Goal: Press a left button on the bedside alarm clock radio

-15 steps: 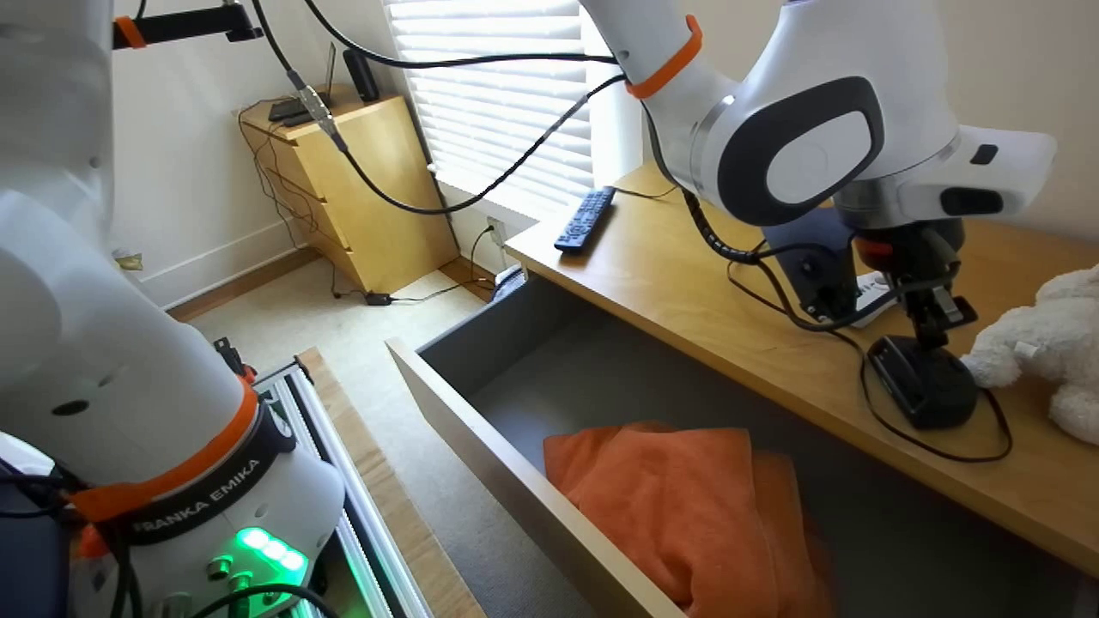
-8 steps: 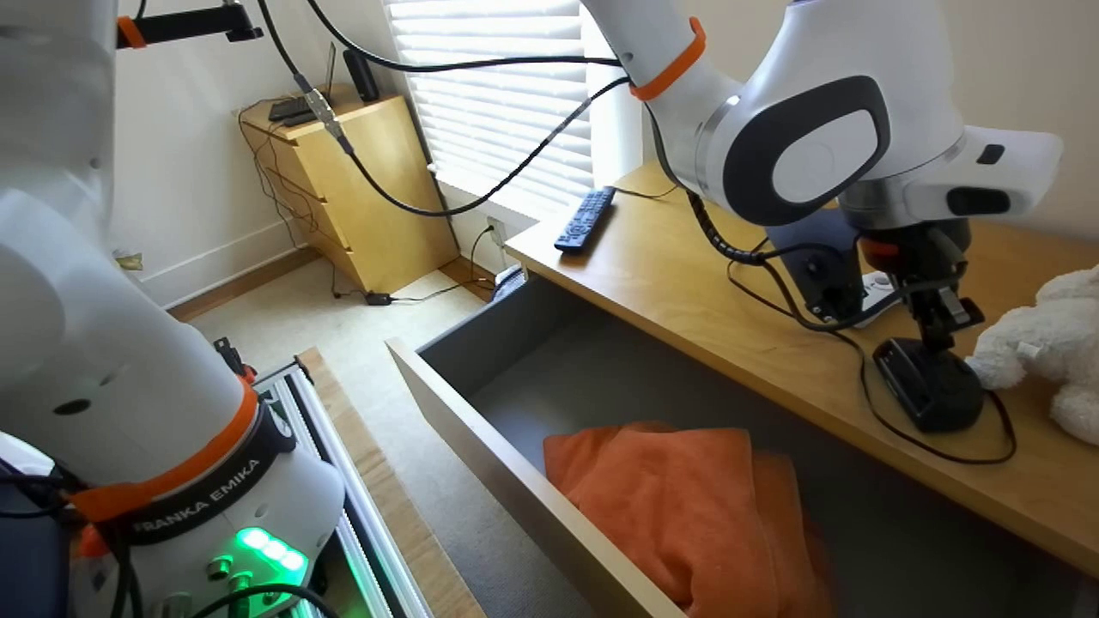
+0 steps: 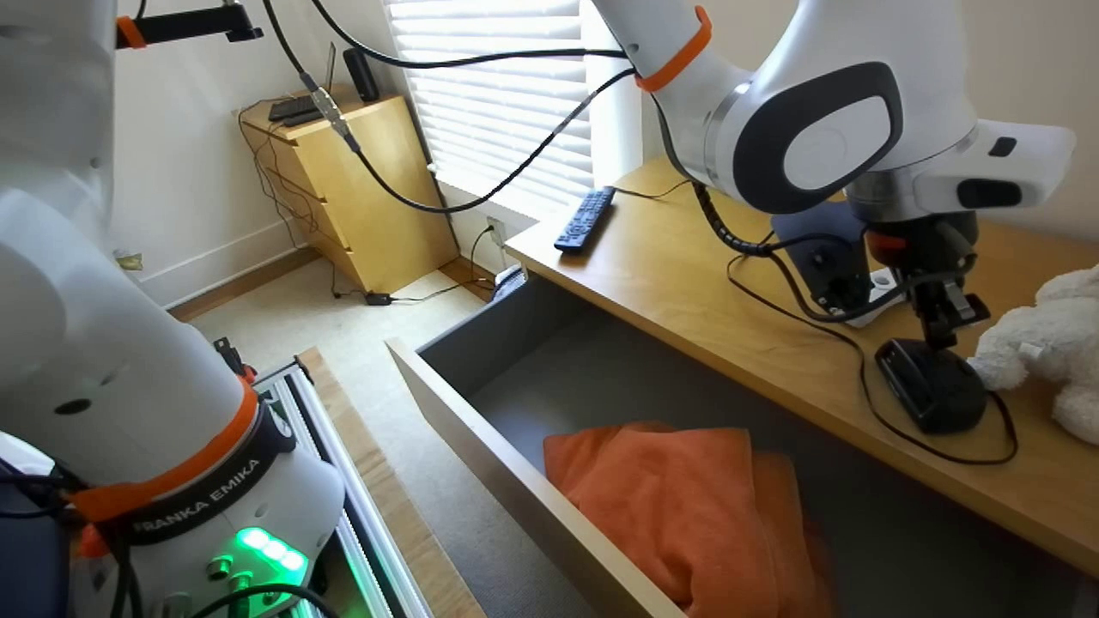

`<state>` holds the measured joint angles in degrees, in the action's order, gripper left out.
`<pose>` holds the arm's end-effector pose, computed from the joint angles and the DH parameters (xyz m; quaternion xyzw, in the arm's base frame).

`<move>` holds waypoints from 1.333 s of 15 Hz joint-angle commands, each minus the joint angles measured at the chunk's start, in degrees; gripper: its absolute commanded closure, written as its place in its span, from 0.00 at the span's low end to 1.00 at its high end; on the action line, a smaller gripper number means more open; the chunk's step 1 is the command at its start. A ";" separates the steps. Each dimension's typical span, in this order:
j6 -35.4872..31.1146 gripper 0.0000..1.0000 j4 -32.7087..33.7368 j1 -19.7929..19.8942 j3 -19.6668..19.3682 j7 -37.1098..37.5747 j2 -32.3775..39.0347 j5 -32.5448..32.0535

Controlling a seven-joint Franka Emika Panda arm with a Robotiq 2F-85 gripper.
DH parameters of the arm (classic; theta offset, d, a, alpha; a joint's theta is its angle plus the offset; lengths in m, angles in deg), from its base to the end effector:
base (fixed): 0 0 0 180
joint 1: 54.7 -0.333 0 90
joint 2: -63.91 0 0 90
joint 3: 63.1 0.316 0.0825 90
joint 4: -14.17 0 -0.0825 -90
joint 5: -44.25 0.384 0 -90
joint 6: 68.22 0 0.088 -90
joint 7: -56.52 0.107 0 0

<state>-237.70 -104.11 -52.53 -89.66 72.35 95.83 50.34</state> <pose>0.5506 -0.2948 0.2283 0.9045 -0.3662 0.1871 0.1129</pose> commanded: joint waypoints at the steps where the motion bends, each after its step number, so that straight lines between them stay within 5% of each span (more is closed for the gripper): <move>1: 4.54 1.00 -1.28 0.16 -0.15 1.58 -5.36 -1.33; 5: 9.90 1.00 -2.30 -1.84 -3.49 4.90 -10.25 -5.66; 6: 13.84 0.74 -2.38 -2.70 -4.97 6.11 -11.78 -8.50; 9: 22.74 0.60 -1.99 -0.42 -3.23 6.51 -16.46 -12.57; 15: 36.79 0.14 -2.98 4.47 2.47 4.26 -25.78 -14.70; 17: 39.05 0.01 -3.22 5.56 3.81 4.91 -27.98 -16.08; 20: 41.79 0.00 -4.10 7.20 5.74 2.60 -31.07 -17.93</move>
<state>-198.79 -105.22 -47.67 -86.41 76.39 69.34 35.23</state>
